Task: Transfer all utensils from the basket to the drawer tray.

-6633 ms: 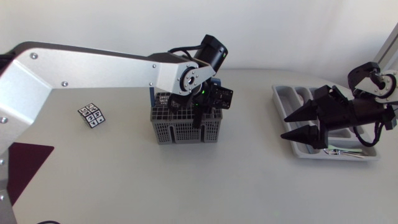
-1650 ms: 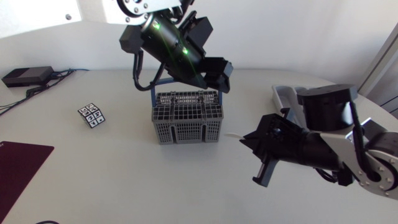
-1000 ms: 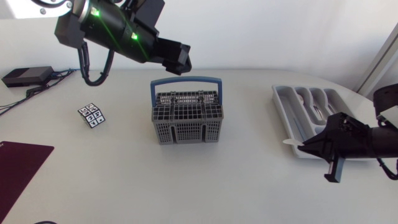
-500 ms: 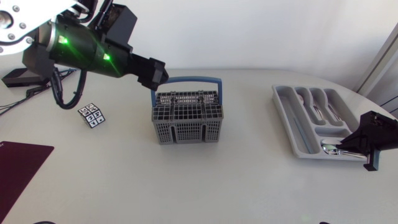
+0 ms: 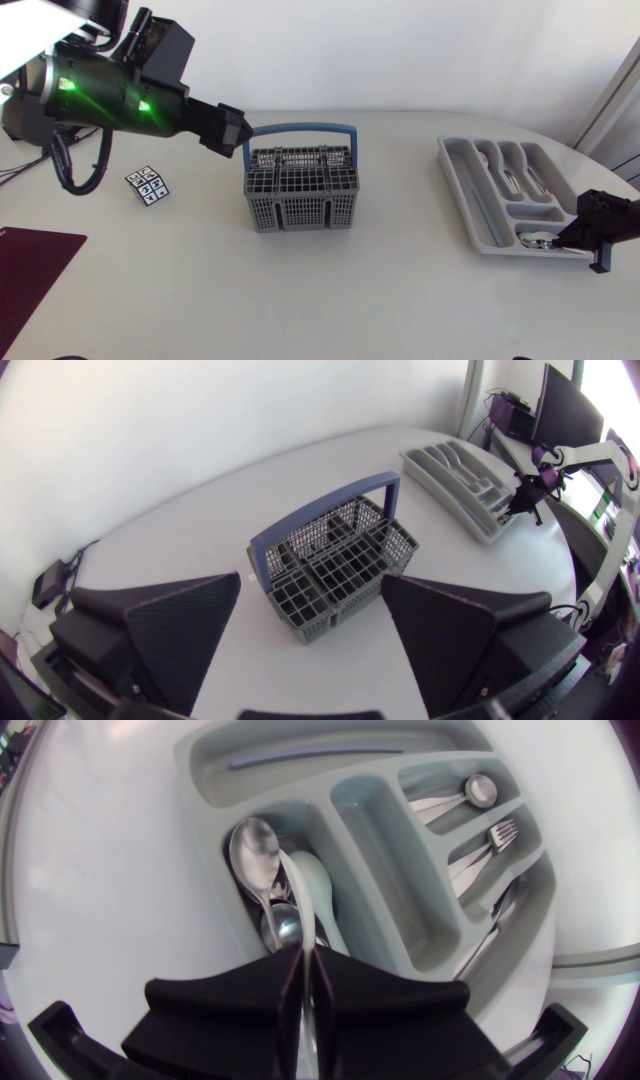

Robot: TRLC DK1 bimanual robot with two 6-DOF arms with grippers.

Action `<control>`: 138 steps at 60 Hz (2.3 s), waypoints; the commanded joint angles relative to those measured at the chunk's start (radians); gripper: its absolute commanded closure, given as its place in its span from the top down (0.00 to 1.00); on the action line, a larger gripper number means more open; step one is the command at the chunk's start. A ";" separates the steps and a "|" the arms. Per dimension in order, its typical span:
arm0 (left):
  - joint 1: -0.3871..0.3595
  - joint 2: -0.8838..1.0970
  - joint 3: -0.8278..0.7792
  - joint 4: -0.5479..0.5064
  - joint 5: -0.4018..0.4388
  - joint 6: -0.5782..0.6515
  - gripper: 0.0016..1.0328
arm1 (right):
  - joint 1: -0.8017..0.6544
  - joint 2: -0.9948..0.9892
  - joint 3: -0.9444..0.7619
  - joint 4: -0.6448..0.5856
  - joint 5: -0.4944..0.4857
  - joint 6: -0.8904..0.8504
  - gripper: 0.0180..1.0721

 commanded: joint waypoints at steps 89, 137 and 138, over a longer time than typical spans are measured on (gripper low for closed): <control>-0.034 -0.061 -0.072 0.005 -0.020 0.003 0.95 | -0.054 -0.023 -0.028 -0.023 0.044 -0.061 0.25; -0.038 -0.103 -0.089 -0.003 -0.021 0.003 0.95 | -0.060 -0.248 -0.126 -0.050 -0.039 -0.047 0.59; -0.038 -0.106 -0.092 -0.003 -0.021 0.003 0.95 | -0.058 -0.261 -0.136 -0.053 -0.040 -0.045 0.60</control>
